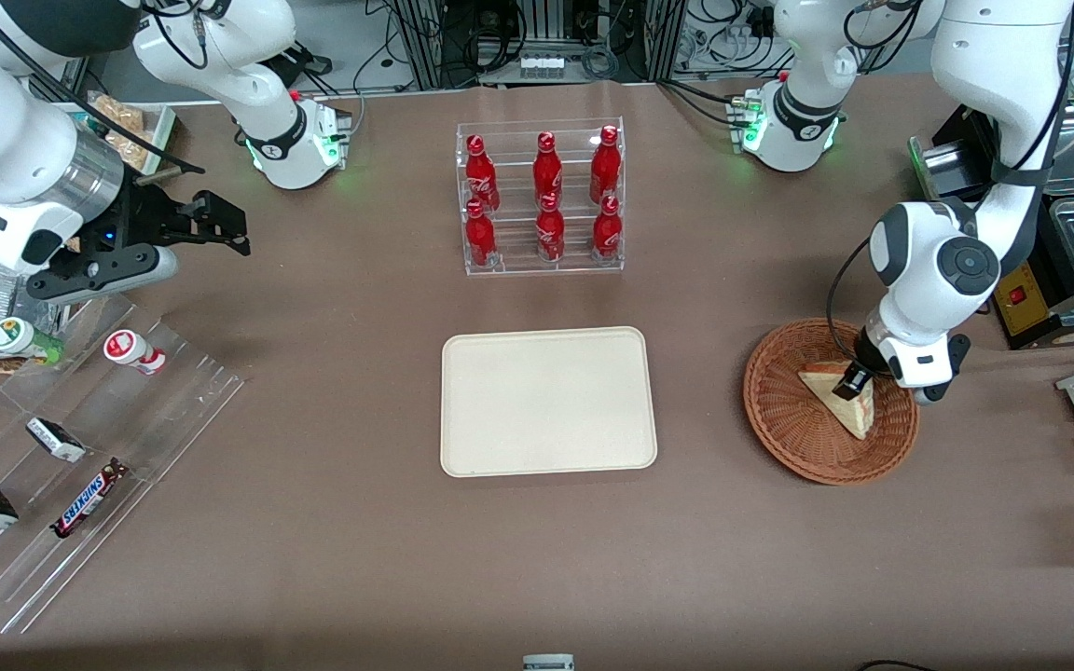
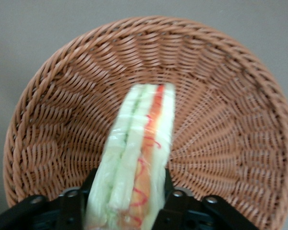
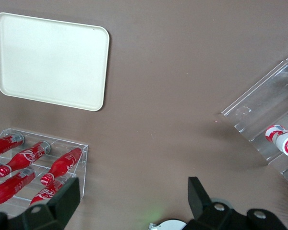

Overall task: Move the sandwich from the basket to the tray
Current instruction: 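Close the left gripper on the sandwich and lift it, then carry the sandwich with the left gripper over the cream tray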

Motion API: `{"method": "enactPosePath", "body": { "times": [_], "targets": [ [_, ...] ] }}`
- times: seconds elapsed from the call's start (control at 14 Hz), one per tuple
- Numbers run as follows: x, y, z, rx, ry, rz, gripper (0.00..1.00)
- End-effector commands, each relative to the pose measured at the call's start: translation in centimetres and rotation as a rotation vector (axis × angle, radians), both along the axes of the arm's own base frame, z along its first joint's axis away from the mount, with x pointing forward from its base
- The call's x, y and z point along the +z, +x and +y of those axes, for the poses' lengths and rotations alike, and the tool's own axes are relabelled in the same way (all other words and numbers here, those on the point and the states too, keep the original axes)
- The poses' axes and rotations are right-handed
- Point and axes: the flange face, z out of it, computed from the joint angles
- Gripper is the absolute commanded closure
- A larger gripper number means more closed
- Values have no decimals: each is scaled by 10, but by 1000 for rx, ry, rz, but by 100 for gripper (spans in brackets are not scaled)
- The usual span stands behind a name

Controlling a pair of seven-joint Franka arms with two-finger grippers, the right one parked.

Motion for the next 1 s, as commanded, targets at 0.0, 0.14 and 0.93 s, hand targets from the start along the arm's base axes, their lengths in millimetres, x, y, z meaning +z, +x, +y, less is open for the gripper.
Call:
{"method": "enactPosePath", "body": {
  "times": [0.0, 0.14, 0.93],
  "targets": [
    [36, 20, -16, -24, 17, 52, 97],
    [62, 39, -61, -158, 32, 121, 97],
    [66, 36, -409, -558, 19, 17, 95]
  ]
}}
